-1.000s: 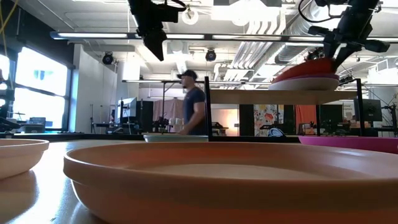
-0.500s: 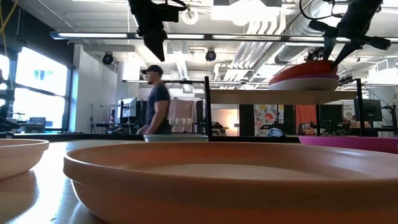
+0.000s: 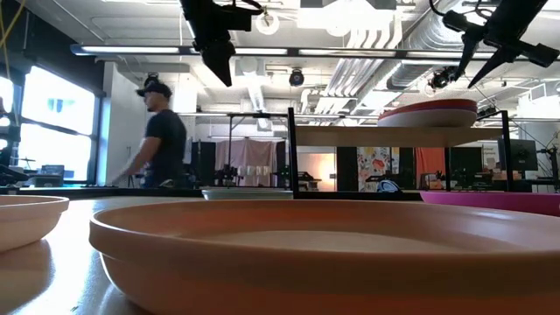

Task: Place and stack plates onto a shelf
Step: Stack the pink plate on the orange plate on the shelf

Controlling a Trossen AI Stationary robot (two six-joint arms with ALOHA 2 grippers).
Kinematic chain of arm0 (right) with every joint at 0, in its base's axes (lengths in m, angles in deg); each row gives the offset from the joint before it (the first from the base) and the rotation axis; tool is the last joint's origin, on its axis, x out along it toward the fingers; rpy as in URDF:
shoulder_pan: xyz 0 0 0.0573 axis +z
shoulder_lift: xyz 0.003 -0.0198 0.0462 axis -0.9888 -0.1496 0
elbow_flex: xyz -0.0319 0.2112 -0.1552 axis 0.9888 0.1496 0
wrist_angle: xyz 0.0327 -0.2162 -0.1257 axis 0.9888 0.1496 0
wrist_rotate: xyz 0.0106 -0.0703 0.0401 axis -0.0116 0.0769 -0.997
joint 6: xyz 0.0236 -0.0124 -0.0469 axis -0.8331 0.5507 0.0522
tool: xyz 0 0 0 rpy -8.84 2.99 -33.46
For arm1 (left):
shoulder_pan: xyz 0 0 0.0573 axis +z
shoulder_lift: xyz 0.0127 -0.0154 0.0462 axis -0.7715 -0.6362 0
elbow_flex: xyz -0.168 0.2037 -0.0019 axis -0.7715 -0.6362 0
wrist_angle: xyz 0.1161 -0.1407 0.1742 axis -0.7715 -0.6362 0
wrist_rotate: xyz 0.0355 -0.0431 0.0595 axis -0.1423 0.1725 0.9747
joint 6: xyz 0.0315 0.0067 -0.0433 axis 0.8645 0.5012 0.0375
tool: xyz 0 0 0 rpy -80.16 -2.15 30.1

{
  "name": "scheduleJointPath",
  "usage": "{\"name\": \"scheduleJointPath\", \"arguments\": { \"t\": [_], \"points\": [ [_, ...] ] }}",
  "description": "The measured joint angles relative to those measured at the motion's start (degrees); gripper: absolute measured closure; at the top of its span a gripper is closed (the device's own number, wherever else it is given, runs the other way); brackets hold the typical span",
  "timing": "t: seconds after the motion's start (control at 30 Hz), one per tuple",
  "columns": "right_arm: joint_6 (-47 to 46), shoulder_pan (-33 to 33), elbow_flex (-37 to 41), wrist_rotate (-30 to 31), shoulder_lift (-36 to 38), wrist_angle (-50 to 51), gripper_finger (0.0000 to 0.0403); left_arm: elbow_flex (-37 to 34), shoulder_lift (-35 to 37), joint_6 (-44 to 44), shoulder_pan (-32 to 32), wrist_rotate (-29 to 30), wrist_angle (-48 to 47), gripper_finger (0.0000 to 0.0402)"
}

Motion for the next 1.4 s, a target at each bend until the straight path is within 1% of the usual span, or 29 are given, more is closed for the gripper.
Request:
{"name": "scheduleJointPath", "arguments": {
  "t": [0.1,0.17,0.3,0.37,0.43,0.57,0.63,0.7,0.83,0.97,1.07,1.17,1.23,1.4],
  "points": [
    [0.26,0.0,0.0,3.3,-0.02,-0.02,0.0306,0.0,0.0,0.0,0.0,-1.52,0.0,0.0257],
    [1.12,0.0,0.0,4.02,-0.47,-0.02,0.0306,0.0,0.0,0.0,0.0,-2.45,-0.02,0.0257],
    [2.22,0.0,0.0,3.96,-1.28,-0.56,0.0306,-0.02,0.0,-0.02,-0.02,-2.92,0.0,0.0257],
    [3.87,0.0,0.02,2.6,-1.24,-2.56,0.0306,-0.02,0.0,-0.04,-0.02,-3.26,-0.02,0.0257],
    [6.35,0.0,0.02,-1.33,-1.07,-5.83,0.0306,-0.02,0.0,-0.13,-0.02,-5.13,-0.02,0.0257],
    [10.12,0.66,0.02,-13.28,-0.94,-12.64,0.0306,-0.02,0.0,-2.31,-0.02,-11.25,-0.41,0.0257],
    [10.49,2.12,0.02,-17.81,-1.07,-15.43,0.0306,-0.02,0.0,-4.19,-0.07,-14.4,-1.21,0.0257],
    [10.51,4.41,0.02,-20.28,-1.34,-17.48,0.0306,-0.02,0.0,-6.36,-0.19,-17.81,-2.76,0.0257],
    [9.84,10.88,0.02,-20.8,-2.6,-19.39,0.0306,-0.02,0.0,-9.67,-0.2,-25.53,-6.29,0.0257],
    [7.97,19.31,0.02,-18.69,-5.47,-19.4,0.0306,-0.04,0.0,-12.32,-0.44,-32.82,-7.86,0.0257],
    [6.57,26.0,0.02,-16.31,-8.67,-19.95,0.0306,-0.04,0.0,-14.08,-1.44,-36.92,-8.67,0.0257],
    [6.57,32.25,0.02,-13.47,-12.3,-22.66,0.0306,-0.19,0.0,-15.16,-3.24,-39.54,-9.38,0.0257],
    [6.56,35.93,0.02,-11.62,-14.86,-24.75,0.0306,-0.77,0.02,-15.56,-4.84,-40.11,-9.31,0.0257],
    [6.59,42.93,0.02,-10.75,-20.66,-27.86,0.0306,-3.65,0.04,-16.92,-9.06,-40.12,-9.09,0.0257]
  ]
}}
